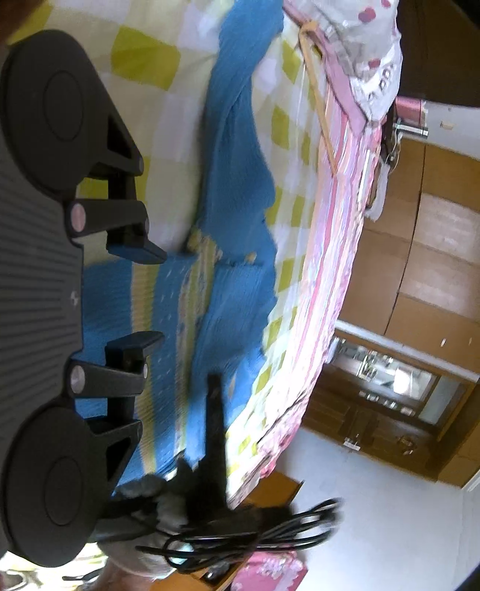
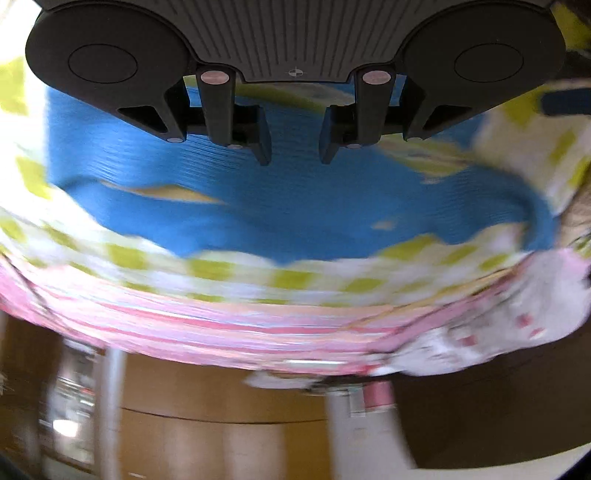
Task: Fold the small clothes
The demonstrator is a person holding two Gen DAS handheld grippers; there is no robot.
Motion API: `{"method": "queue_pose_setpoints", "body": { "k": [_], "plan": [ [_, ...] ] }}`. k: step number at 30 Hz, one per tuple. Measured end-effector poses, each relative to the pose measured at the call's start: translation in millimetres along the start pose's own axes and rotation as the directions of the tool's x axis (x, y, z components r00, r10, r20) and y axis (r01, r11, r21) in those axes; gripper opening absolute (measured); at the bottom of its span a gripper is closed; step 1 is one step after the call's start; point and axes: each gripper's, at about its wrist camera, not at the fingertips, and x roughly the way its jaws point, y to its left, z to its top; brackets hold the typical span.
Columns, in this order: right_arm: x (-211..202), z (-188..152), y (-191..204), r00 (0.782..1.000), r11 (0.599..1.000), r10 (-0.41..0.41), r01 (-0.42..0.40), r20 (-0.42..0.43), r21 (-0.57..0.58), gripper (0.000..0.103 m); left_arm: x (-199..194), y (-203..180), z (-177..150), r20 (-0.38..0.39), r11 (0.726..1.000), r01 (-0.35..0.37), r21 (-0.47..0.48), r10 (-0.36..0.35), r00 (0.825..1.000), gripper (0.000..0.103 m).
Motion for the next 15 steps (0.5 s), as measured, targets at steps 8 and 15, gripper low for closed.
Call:
{"method": "queue_pose_setpoints", "body": {
  "k": [8,15],
  "plan": [
    [-3,-7,-6,0.999,0.999,-0.031,0.031,-0.031,-0.006,0.028,-6,49,14,0.055,0.981,-0.159,-0.114,0.166,0.985,0.045],
    [-11,-2,27,0.997,0.996,0.073,-0.073,-0.005,-0.041,0.028,3,112,33,0.052,0.900,-0.288,-0.329,0.321,0.946,0.045]
  ]
}}
